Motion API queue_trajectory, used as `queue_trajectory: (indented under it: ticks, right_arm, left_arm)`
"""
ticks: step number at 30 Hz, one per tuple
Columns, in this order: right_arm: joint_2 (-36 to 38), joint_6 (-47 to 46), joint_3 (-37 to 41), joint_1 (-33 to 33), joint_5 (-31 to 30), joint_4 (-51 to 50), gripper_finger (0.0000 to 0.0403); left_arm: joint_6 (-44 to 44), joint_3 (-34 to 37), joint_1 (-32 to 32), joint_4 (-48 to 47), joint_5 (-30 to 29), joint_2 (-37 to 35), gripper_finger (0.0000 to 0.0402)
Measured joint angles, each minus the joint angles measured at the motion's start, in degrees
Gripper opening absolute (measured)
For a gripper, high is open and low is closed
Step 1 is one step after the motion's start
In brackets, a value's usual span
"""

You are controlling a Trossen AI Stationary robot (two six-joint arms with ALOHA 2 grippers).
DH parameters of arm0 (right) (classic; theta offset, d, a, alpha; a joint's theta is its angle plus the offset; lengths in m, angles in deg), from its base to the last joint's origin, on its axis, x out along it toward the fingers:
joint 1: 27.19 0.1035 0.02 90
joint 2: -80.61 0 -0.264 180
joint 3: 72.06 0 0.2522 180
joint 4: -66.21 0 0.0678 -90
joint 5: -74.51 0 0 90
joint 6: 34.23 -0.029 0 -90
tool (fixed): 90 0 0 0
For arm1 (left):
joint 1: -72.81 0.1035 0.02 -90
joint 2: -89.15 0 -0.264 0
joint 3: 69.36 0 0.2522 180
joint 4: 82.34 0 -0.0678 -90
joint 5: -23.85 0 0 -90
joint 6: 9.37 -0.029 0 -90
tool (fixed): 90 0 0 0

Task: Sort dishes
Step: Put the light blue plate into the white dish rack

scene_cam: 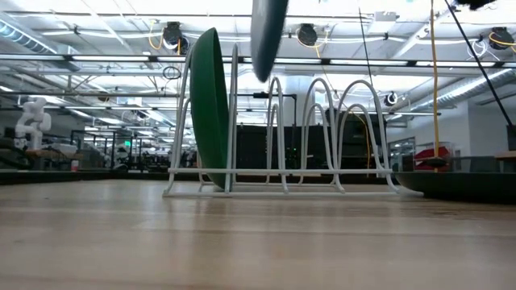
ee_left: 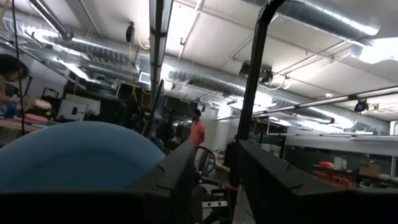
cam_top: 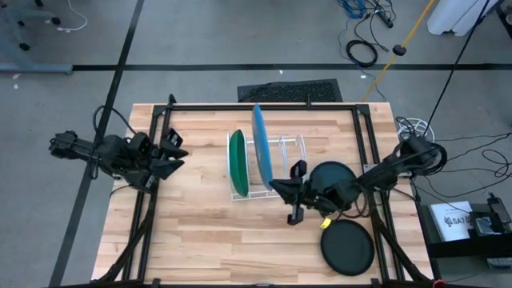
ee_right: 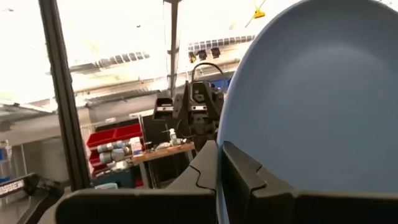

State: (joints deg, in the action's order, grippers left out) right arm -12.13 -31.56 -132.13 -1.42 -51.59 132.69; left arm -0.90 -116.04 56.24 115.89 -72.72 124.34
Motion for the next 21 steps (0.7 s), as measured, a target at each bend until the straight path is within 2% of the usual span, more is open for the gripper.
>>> queue_trajectory:
  ticks: [7,12,21]
  right_arm:
    - [-7.21,-4.02,0.00,-2.66,-0.02,8.77,0.0000]
    - [-10.77,-8.06,0.00,-4.17,-0.69,8.90,0.0000]
    - [-15.87,-9.38,0.00,-5.98,-3.37,8.52,0.0000]
  left_arm:
    - [0.04,0.00,0.01,0.04,0.00,1.18,0.0135]
    - [0.20,0.00,-0.01,0.07,0.00,1.17,0.0135]
    - [0.24,0.00,-0.01,0.00,0.00,1.19,0.0135]
